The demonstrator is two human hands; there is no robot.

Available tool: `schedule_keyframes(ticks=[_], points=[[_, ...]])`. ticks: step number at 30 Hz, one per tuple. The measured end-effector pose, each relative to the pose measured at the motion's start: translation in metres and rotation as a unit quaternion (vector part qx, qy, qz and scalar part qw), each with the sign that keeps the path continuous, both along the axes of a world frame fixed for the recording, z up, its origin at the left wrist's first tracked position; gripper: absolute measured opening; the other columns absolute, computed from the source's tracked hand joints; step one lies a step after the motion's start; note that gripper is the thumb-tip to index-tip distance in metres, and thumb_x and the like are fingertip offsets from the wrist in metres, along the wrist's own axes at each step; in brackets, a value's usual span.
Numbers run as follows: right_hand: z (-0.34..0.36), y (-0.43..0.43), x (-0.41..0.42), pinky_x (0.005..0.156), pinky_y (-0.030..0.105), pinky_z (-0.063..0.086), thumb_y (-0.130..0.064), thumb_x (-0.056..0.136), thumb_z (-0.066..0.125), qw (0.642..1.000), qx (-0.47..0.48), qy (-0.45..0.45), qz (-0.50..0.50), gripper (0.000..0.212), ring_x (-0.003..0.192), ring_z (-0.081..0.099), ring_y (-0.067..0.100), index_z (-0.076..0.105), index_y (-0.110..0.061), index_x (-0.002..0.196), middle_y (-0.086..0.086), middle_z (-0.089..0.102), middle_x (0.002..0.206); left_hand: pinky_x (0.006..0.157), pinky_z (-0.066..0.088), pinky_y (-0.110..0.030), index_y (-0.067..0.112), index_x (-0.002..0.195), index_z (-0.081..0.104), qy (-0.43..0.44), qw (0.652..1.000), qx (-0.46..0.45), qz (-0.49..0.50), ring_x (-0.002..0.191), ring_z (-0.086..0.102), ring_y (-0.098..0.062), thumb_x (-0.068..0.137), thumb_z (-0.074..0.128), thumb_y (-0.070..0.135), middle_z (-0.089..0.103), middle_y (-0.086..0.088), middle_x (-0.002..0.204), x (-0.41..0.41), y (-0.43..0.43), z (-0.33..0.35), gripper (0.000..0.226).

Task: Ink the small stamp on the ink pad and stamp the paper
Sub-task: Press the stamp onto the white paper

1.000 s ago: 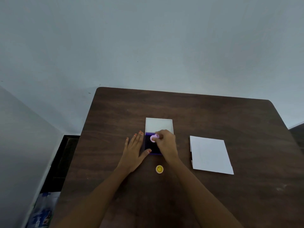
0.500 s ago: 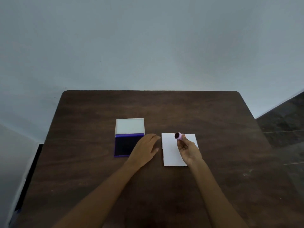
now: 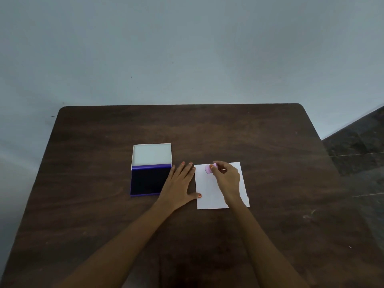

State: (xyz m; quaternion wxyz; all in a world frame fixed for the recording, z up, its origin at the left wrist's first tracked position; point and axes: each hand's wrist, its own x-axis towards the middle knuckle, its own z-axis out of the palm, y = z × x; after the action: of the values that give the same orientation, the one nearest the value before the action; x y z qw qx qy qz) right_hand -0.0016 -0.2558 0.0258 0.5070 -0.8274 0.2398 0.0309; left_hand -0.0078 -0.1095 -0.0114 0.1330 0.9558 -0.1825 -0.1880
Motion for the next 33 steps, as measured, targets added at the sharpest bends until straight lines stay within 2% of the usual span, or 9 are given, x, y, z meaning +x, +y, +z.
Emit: schedule_keyframes(ticks=[3,8,13,19,24,33], points=[[0.000,0.007,0.003,0.079,0.021,0.042,-0.020,0.080,0.067,0.997,-0.052,-0.022,0.044,0.023,0.084,0.055,0.012,0.065,-0.005,0.097,0.014,0.069,0.105,0.112,-0.011,-0.044,0.020,0.142,-0.002,-0.005,0.999,0.034,-0.007,0.141,-0.011,-0.023,0.080,0.045,0.061,-0.007,-0.003,0.156,0.000,0.001,-0.001,0.088],[0.000,0.017,0.010,0.081,0.024,0.042,-0.014,0.081,0.066,0.989,-0.104,-0.026,0.100,0.025,0.094,0.061,0.028,0.064,0.002,0.099,0.020,0.067,0.107,0.109,-0.015,-0.049,0.021,0.142,-0.004,-0.011,0.998,0.067,-0.014,0.141,-0.015,-0.023,0.080,0.041,0.065,-0.009,-0.004,0.155,0.002,-0.001,0.001,0.088],[-0.003,0.023,0.012,0.083,0.020,0.038,-0.016,0.083,0.063,0.981,-0.148,-0.011,0.125,0.026,0.099,0.060,0.027,0.063,-0.001,0.104,0.017,0.065,0.114,0.108,-0.016,-0.052,0.021,0.142,-0.002,-0.019,0.996,0.081,-0.020,0.140,-0.016,-0.024,0.080,0.040,0.066,-0.009,-0.004,0.155,0.002,-0.001,0.004,0.088],[-0.005,0.026,0.009,0.085,0.022,0.040,-0.016,0.083,0.063,0.972,-0.182,-0.010,0.150,0.024,0.098,0.060,0.026,0.063,-0.002,0.102,0.016,0.064,0.113,0.106,-0.018,-0.052,0.022,0.142,0.000,-0.025,0.996,0.086,-0.019,0.140,-0.016,-0.025,0.079,0.041,0.066,-0.008,-0.004,0.155,0.004,-0.003,0.003,0.087],[-0.004,0.029,0.011,0.080,0.019,0.038,-0.011,0.082,0.064,0.967,-0.199,0.002,0.159,0.021,0.096,0.061,0.027,0.064,0.000,0.100,0.017,0.064,0.112,0.103,-0.020,-0.052,0.023,0.142,0.001,-0.029,0.995,0.092,-0.022,0.140,-0.016,-0.026,0.079,0.041,0.067,-0.007,-0.004,0.156,0.004,-0.003,0.003,0.087],[0.002,0.036,0.033,0.072,0.022,0.041,-0.014,0.083,0.063,0.954,-0.221,0.089,0.183,0.019,0.086,0.063,0.024,0.062,0.001,0.095,0.019,0.066,0.100,0.104,-0.020,-0.053,0.022,0.142,0.001,-0.026,0.995,0.093,-0.029,0.140,-0.017,-0.026,0.079,0.040,0.067,-0.008,-0.004,0.155,0.005,-0.002,0.004,0.086]])
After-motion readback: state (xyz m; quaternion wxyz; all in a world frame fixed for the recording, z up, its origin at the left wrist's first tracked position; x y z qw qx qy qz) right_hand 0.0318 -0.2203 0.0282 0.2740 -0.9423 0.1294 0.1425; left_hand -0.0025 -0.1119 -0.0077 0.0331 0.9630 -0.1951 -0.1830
